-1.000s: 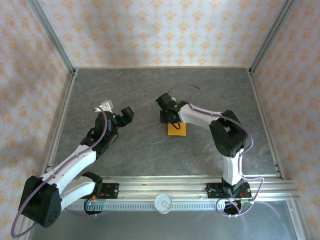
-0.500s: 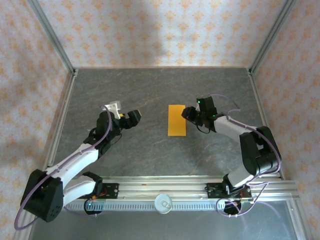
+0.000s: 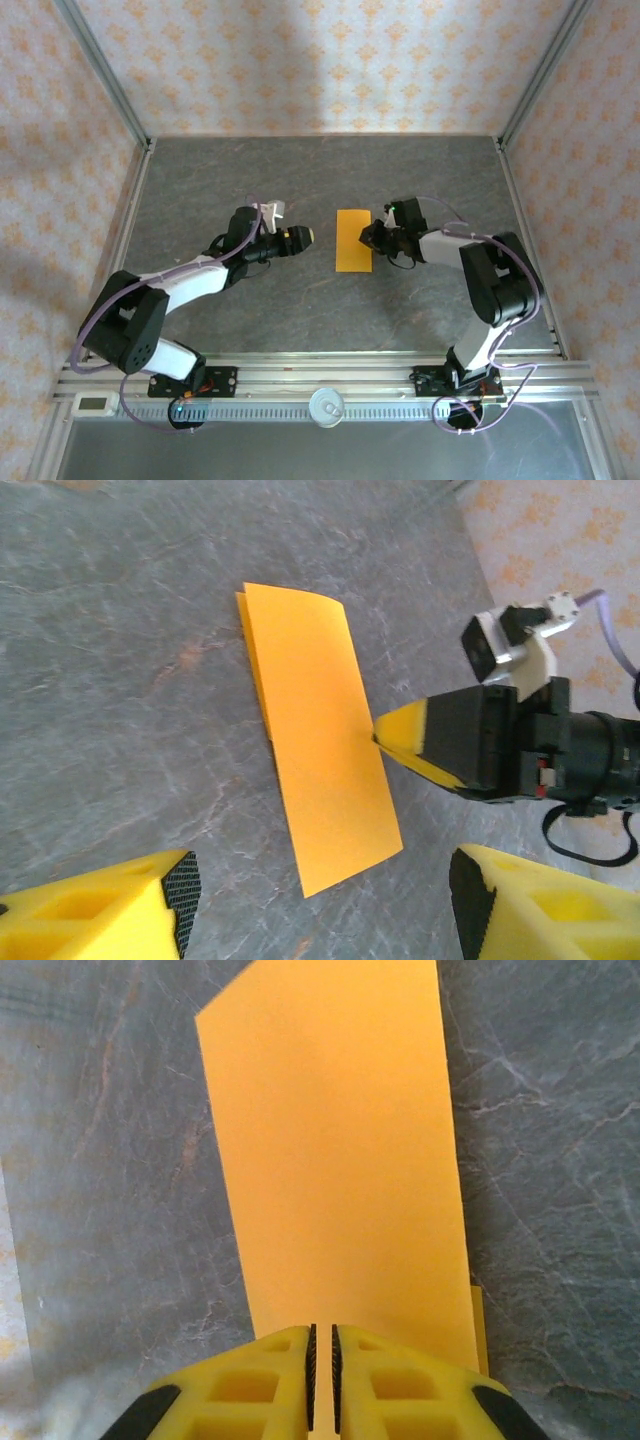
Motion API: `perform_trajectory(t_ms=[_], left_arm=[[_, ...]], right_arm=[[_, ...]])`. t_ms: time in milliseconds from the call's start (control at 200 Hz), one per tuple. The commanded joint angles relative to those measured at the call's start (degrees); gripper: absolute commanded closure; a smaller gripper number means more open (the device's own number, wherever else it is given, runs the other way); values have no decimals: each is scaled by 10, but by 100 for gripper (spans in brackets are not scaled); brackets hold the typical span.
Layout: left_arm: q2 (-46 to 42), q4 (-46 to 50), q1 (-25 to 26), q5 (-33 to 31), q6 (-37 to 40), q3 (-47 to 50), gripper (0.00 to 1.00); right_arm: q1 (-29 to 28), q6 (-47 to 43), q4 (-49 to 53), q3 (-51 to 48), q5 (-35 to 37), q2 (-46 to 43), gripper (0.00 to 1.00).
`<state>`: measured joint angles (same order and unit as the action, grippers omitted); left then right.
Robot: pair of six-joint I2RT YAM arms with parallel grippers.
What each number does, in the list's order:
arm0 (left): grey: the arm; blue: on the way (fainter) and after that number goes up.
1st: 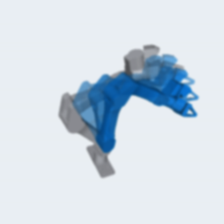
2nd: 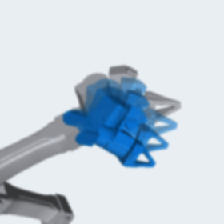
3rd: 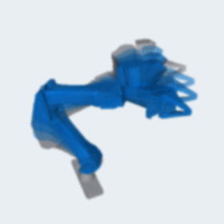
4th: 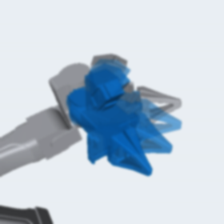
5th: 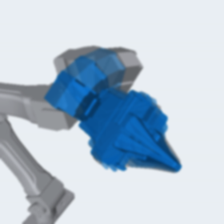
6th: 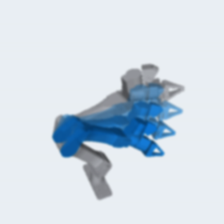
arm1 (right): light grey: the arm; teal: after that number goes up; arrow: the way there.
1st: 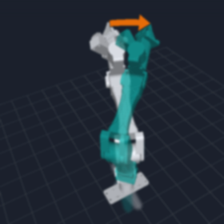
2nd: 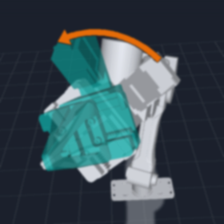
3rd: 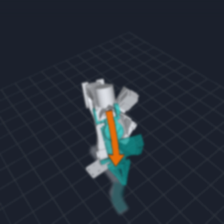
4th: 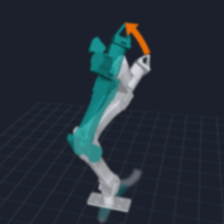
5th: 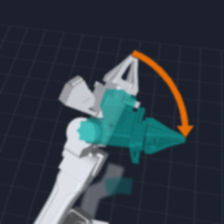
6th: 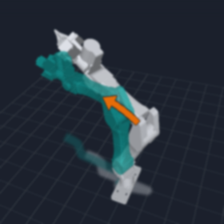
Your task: Fold a paper plane with a square sheet of paper (pick it up from the middle)
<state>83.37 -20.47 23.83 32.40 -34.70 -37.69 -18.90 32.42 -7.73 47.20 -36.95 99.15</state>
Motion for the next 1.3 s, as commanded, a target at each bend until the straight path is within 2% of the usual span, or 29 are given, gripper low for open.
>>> perform_trajectory(t_ms=[0, 220, 320, 440, 585, 726, 851, 1076, 1291], left_arm=[[15, -10, 10, 6, -10, -18, 31], [48, -20, 17, 27, -29, -25, 35], [73, -28, 20, 46, -39, -37, 40], [98, -28, 26, 54, -46, -55, 41], [131, -12, 39, 60, -45, -82, 41], [160, 16, 52, 57, -38, -112, 43], [177, 26, 59, 56, -41, -126, 43], [204, 31, 64, 64, -43, -141, 44], [221, 43, 67, 69, -40, -152, 43]], right_arm=[[3, -2, -20, 4, -36, 21, 90], [2, 13, -32, -50, -33, 9, 88], [-4, 44, -80, -93, -45, -5, 88], [-13, 77, -116, -130, -49, -39, 87], [-22, 87, -123, -137, -59, -77, 86], [-13, 78, -106, -128, -40, -97, 84], [5, 75, -102, -123, -31, -89, 84], [8, 68, -125, -111, -69, -42, 87], [15, 45, -95, -120, -38, -6, 88]])
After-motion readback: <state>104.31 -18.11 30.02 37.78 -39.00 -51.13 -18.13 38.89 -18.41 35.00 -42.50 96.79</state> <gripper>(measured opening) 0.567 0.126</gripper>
